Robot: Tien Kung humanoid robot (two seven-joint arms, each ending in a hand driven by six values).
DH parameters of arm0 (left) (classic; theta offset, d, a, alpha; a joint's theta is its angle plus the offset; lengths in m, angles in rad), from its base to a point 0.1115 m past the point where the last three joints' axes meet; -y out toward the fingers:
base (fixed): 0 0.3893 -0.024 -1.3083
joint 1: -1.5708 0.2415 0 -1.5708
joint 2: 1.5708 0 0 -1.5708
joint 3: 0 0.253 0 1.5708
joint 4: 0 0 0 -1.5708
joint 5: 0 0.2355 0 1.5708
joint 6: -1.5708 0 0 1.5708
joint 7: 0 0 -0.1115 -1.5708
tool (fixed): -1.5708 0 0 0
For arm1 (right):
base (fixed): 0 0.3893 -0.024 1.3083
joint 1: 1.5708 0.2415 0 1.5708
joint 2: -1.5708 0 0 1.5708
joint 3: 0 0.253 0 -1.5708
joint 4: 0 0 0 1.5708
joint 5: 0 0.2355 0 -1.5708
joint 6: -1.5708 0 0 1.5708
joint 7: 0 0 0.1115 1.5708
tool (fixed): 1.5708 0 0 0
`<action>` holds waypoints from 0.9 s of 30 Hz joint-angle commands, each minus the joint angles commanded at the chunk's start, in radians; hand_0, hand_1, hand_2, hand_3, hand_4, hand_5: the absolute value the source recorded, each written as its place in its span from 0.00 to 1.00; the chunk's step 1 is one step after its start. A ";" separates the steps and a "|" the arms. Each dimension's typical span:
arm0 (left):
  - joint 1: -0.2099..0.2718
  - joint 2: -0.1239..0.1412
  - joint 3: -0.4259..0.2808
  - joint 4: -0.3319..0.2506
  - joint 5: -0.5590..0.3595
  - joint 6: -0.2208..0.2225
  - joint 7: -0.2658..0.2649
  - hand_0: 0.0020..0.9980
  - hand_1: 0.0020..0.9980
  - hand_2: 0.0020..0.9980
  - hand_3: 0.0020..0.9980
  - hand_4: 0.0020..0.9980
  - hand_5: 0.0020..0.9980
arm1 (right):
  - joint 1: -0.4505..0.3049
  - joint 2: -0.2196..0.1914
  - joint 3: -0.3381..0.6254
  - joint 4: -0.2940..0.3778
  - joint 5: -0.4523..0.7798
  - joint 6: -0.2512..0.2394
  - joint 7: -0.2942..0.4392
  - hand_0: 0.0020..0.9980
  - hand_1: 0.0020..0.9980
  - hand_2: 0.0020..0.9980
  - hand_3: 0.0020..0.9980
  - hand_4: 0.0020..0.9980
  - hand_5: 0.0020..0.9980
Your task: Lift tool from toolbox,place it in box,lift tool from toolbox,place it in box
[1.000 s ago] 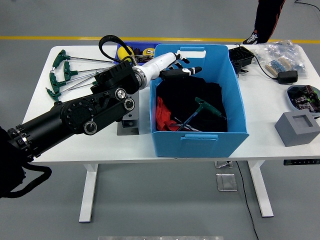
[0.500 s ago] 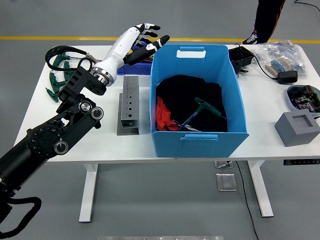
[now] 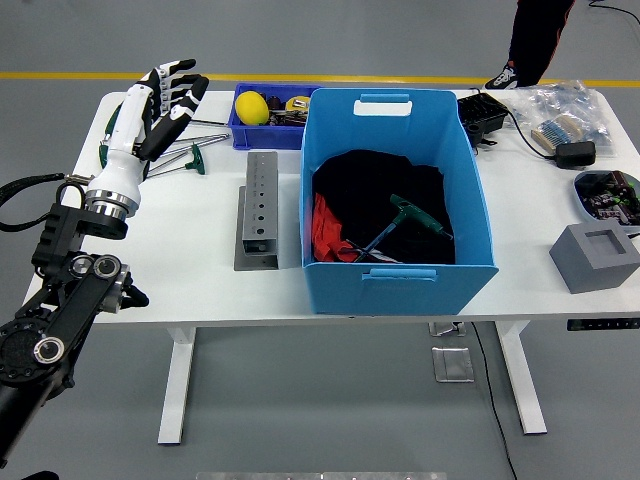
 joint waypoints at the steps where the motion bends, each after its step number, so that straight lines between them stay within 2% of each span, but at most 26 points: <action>1: 0.013 0.004 -0.016 -0.007 -0.022 -0.008 0.002 0.71 0.73 0.78 0.79 0.84 0.73 | -0.001 0.001 0.007 0.000 -0.006 0.000 -0.001 0.62 0.61 0.69 0.54 0.79 0.58; 7: 0.093 0.021 -0.109 0.000 -0.189 -0.043 -0.028 0.73 0.74 0.79 0.79 0.85 0.74 | -0.006 0.005 0.036 0.000 -0.033 0.002 -0.009 0.62 0.61 0.70 0.54 0.79 0.58; 12: 0.183 0.004 -0.204 -0.002 -0.179 -0.053 -0.045 0.72 0.72 0.78 0.78 0.86 0.75 | -0.009 0.009 0.056 0.000 -0.056 0.004 -0.014 0.62 0.61 0.70 0.54 0.79 0.58; 17: 0.288 -0.031 -0.274 -0.018 -0.155 -0.064 -0.051 0.71 0.72 0.78 0.78 0.86 0.76 | -0.012 0.011 0.068 0.000 -0.059 0.003 -0.015 0.62 0.61 0.70 0.54 0.79 0.58; 20: 0.303 -0.039 -0.290 -0.012 -0.164 -0.061 -0.062 0.71 0.72 0.78 0.78 0.86 0.76 | -0.013 0.012 0.075 0.000 -0.065 0.004 -0.016 0.62 0.61 0.70 0.54 0.79 0.58; 27: 0.269 -0.032 -0.288 -0.012 -0.160 -0.067 -0.068 0.71 0.71 0.77 0.77 0.86 0.77 | -0.011 0.011 0.075 0.000 -0.073 0.006 -0.016 0.62 0.61 0.70 0.54 0.79 0.58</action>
